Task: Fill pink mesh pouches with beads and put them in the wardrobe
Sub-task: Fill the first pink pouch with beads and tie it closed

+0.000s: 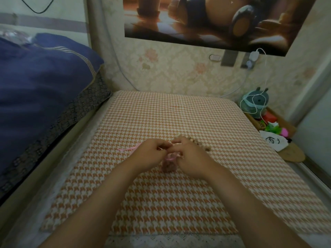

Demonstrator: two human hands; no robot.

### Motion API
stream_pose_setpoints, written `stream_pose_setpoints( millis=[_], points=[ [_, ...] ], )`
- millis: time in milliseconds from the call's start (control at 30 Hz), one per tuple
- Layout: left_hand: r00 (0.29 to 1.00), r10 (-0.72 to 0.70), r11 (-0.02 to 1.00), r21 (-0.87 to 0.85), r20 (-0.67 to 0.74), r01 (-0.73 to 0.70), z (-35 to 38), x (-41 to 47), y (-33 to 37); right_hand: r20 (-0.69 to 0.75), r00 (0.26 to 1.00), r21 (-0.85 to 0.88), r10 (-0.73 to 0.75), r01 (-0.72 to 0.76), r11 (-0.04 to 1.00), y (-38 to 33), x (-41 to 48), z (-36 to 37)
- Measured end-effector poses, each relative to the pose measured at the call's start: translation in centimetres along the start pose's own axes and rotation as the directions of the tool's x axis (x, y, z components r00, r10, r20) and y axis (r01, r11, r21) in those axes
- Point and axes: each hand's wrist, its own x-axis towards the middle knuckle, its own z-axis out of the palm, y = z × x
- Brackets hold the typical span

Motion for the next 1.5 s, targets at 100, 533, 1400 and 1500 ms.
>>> stream_pose_setpoints(
  millis=[100,533,1400,1500],
  points=[
    [1.0,-0.02,1.0,-0.001,0.0,0.02,0.0,0.1,0.0,-0.078,0.996,0.018,0.036,-0.035,0.999,0.3,-0.2,-0.8],
    [0.991,-0.026,1.0,0.009,-0.13,0.027,1.2,-0.3,0.7,-0.244,0.957,0.088,0.155,-0.137,0.987,3.3,-0.2,-2.6],
    [0.998,0.052,0.993,0.101,0.028,-0.055,1.0,-0.6,0.9,-0.193,0.932,0.045,0.308,-0.305,0.951,6.8,0.8,-0.5],
    [0.998,0.066,0.99,0.126,0.011,-0.067,1.1,-0.4,0.8,-0.272,0.938,0.215,0.217,-0.161,0.963,4.5,0.8,-1.5]
  ],
)
